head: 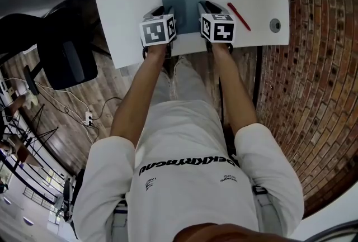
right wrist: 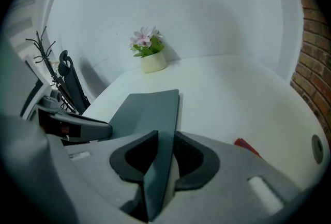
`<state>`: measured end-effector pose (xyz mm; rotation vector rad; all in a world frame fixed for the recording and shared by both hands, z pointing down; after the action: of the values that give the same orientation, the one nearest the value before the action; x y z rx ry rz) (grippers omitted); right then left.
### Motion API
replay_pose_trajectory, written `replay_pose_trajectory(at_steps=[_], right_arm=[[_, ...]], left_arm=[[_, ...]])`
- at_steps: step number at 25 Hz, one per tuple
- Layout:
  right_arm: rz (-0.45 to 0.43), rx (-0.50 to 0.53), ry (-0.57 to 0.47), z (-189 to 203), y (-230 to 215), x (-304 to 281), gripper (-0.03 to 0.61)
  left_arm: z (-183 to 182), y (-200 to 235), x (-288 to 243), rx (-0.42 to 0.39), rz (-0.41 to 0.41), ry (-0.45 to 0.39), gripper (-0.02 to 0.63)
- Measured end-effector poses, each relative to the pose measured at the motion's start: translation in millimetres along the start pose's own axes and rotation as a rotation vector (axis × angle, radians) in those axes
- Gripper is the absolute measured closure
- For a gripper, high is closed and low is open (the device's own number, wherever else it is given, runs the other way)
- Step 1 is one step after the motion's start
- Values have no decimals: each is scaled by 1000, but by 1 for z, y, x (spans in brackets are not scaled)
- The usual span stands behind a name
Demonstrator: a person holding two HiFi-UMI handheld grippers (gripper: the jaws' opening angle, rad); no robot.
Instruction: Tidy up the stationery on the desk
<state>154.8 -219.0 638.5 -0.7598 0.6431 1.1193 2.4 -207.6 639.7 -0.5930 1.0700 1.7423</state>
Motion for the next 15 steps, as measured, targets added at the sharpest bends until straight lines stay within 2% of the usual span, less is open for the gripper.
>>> replay_pose_trajectory(at_steps=[8, 15], right_arm=[[-14, 15, -4, -1, -2, -1, 486], [-17, 18, -11, -3, -3, 4, 486]], left_arm=[[3, -3, -2, 25, -3, -9, 489], [2, -3, 3, 15, -1, -25, 491]])
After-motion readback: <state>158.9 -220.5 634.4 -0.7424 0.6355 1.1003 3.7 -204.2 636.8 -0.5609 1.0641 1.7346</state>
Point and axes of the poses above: the fingertips, and each gripper's own axes: x backward along the fingers, y to its left, z out of its underside, the point moved 5 cm from there along x, backward along the fingers, and after that the axes turned 1 degree about -y, right-handed, at the moved point
